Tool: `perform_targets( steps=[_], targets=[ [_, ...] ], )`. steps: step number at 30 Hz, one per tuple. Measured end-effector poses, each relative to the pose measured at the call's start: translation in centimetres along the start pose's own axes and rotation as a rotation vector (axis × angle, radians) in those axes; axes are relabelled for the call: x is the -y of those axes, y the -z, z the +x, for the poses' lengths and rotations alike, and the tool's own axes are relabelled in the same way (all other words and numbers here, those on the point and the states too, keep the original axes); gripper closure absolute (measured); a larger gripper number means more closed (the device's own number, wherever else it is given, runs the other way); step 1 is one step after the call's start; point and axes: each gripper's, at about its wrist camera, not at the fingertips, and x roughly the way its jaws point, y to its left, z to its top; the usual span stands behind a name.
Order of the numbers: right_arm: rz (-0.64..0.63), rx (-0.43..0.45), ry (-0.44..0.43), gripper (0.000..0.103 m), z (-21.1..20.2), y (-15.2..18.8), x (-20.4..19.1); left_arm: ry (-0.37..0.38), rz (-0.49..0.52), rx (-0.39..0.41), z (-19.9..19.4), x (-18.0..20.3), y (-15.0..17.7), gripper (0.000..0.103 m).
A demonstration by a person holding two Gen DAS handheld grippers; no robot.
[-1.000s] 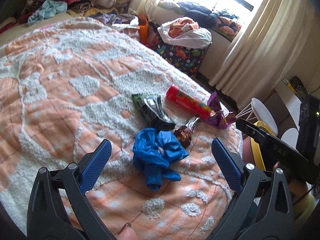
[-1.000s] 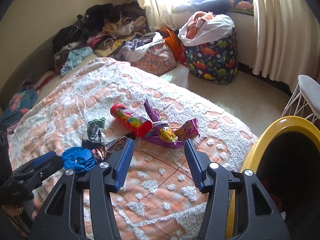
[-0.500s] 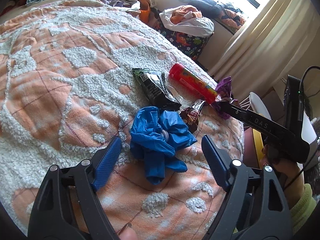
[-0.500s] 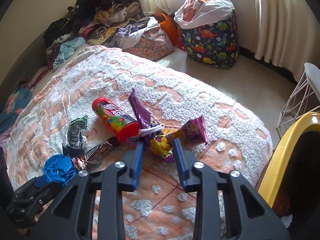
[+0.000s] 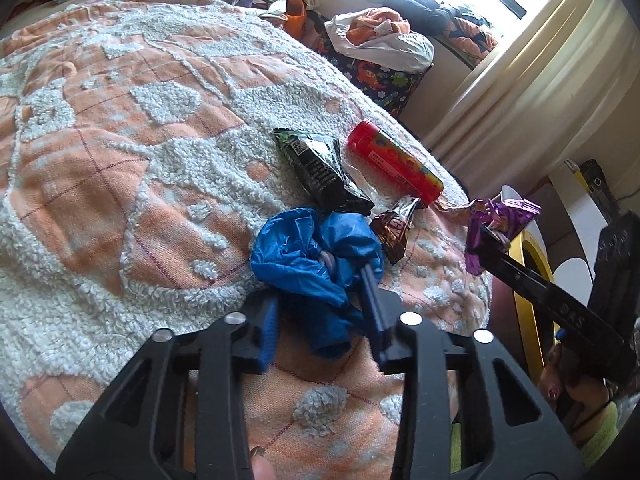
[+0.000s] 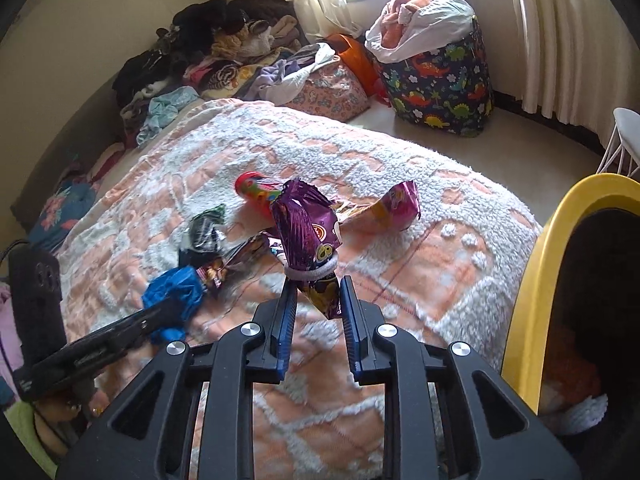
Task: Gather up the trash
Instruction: 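Grasp the purple wrapper with right tool while left tool grasps the blue plastic bag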
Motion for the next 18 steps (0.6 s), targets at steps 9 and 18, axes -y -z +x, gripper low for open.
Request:
perform_targets(
  steps=[9, 18],
  targets=[
    [-0.032, 0.025, -0.036, 0.082, -3.0, 1.4, -1.5, 0.028, 0.04, 0.091, -2.5, 1.0, -0.4, 0.091],
    [-0.061, 0.054, -0.05, 0.082, -5.2, 1.6, -2.4, 0.058, 0.074, 0.143, -4.6, 2.8, -1.2, 0.091]
  ],
)
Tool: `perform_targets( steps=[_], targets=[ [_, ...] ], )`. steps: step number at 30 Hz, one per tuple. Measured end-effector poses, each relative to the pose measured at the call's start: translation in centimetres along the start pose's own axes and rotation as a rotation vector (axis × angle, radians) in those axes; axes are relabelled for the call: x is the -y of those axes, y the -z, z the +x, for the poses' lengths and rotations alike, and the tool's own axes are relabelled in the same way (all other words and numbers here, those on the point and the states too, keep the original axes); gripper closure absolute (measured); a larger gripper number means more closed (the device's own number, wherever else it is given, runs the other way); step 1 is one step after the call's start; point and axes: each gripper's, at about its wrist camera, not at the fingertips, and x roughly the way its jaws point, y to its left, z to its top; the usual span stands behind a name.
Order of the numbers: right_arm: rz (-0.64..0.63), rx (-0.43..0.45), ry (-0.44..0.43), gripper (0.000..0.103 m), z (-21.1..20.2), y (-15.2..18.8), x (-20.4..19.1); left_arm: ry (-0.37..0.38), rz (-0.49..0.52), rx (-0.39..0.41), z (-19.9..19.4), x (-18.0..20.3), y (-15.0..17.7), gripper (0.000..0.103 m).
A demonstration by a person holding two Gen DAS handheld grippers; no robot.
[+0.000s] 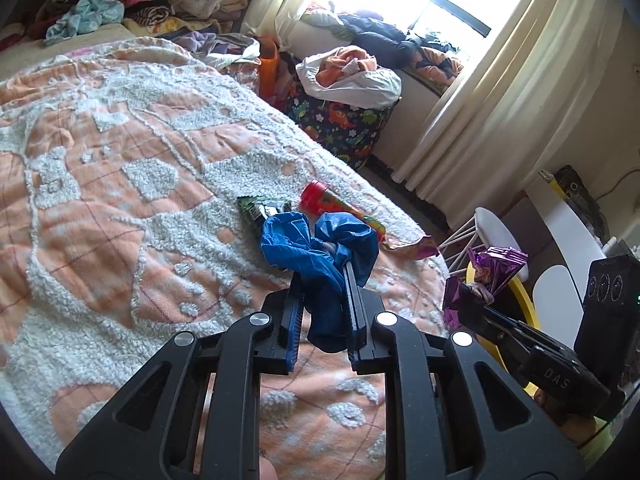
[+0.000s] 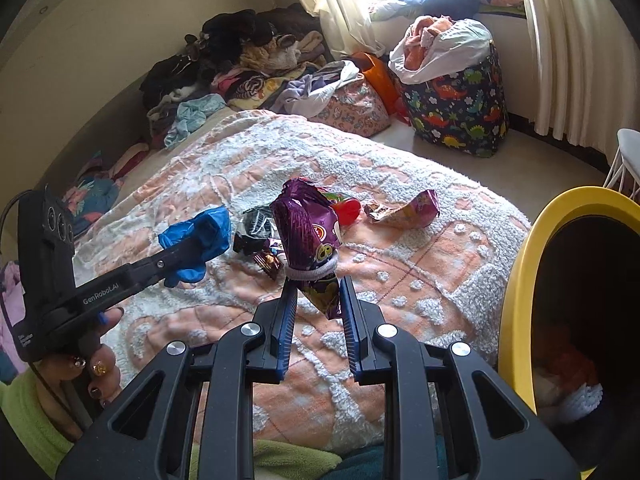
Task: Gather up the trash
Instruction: 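Grasp the purple wrapper with right tool while left tool grasps the blue plastic bag, then carry the blue bag and purple wrapper over the yellow bin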
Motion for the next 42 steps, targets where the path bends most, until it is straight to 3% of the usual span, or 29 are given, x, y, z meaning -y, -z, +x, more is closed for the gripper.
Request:
perform_targets(
  steps=[42],
  targets=[
    [0.082, 0.197, 0.076, 0.082, -9.5, -1.2, 5.2, 0.117, 0.141, 0.033, -1.9, 8.2, 0.3, 0.091]
  ],
)
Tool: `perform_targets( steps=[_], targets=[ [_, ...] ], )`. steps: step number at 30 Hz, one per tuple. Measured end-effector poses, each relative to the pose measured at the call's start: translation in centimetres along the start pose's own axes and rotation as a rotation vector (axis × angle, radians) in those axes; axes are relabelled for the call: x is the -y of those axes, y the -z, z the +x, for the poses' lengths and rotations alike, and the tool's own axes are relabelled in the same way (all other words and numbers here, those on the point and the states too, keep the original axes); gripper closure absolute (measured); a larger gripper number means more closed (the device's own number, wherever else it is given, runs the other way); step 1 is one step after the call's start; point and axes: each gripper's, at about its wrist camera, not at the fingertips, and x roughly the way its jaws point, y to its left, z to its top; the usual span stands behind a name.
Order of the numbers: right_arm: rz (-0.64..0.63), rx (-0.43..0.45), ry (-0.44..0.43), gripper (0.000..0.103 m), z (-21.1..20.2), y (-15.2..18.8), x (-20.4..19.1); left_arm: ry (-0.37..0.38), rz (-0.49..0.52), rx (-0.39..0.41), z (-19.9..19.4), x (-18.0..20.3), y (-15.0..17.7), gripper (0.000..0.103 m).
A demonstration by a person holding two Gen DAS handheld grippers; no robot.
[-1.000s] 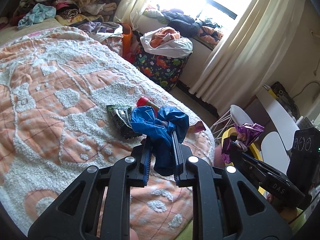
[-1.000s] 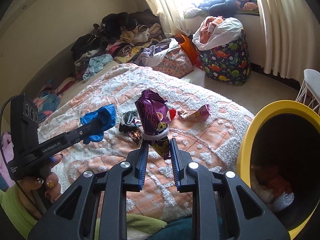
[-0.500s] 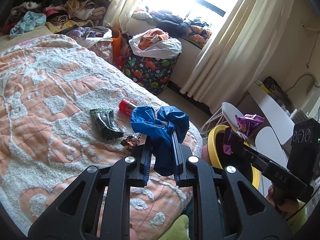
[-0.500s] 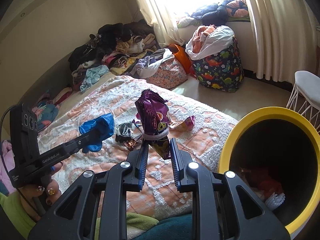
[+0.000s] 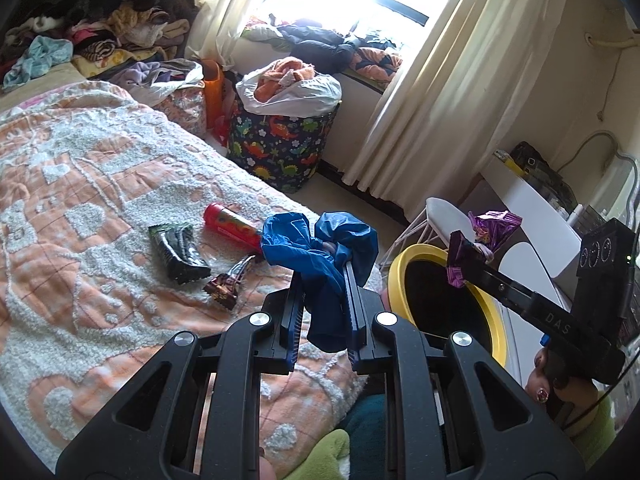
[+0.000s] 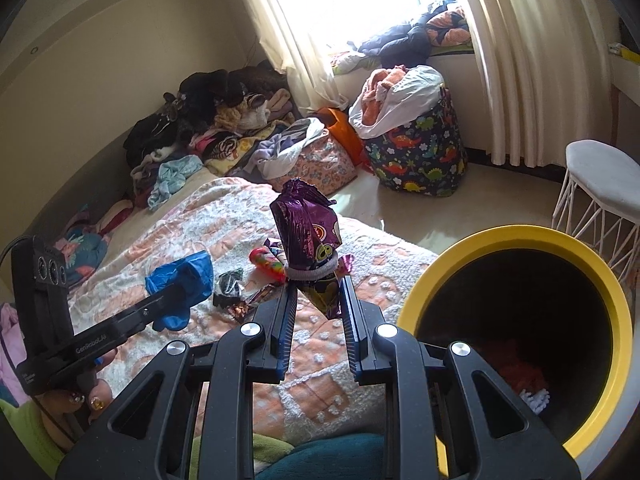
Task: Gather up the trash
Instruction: 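Carry the blue bag and purple wrapper over the yellow bin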
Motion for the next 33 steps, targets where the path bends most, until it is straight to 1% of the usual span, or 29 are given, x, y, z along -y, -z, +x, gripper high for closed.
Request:
perform_targets(
  steps=[7, 22, 33],
  targets=[
    [0.034, 0.025, 0.028, 0.082, -0.9, -0.4, 1.8, 0.021, 0.03, -0.012, 0.3, 1.6, 0.3, 0.091],
    [0.07, 0.05, 0.086, 0.082, -1.7, -0.5, 4.1, 0.049, 0.098, -0.044, 1.3, 4.2, 0.9, 0.091],
    [0.115, 0.069, 0.135, 0.082, -2.6, -0.6, 6.2, 0.088, 0.151, -0.069, 2.0, 7.0, 1.7, 0.091]
  ],
)
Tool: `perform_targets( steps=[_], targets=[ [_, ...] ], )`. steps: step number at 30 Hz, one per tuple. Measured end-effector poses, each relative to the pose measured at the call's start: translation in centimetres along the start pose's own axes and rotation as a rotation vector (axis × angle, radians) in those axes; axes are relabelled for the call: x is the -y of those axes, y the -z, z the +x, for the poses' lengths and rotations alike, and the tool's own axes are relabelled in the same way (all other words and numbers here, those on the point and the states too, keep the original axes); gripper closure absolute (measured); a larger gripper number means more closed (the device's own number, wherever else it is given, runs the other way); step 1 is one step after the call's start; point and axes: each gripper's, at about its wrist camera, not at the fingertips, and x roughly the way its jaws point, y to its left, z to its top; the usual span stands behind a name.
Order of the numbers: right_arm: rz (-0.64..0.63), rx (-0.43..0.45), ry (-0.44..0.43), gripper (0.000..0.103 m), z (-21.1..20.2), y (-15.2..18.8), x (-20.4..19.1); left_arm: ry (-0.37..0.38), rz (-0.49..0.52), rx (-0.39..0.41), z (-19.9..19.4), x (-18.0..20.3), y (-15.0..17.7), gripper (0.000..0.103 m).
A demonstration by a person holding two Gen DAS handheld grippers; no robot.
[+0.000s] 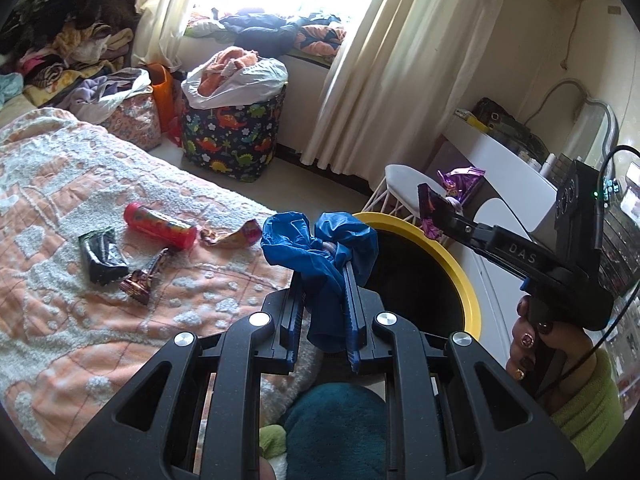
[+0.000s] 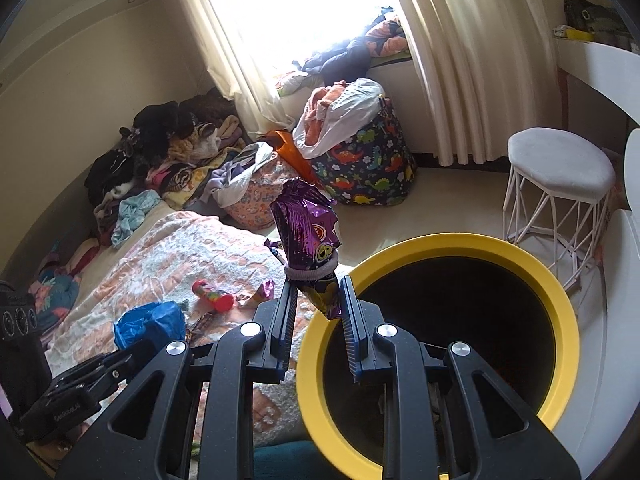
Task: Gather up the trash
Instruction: 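Carry the blue bag and purple wrapper over the yellow bin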
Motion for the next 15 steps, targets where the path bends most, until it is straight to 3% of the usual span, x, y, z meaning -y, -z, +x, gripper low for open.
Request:
perform_targets(
  steps=[15],
  targets=[
    [0.084, -0.006, 0.078, 0.082, -0.2, 0.0, 3.8, 0.036, 0.069, -0.042, 2.1, 3.0, 0.3, 0.091]
  ],
)
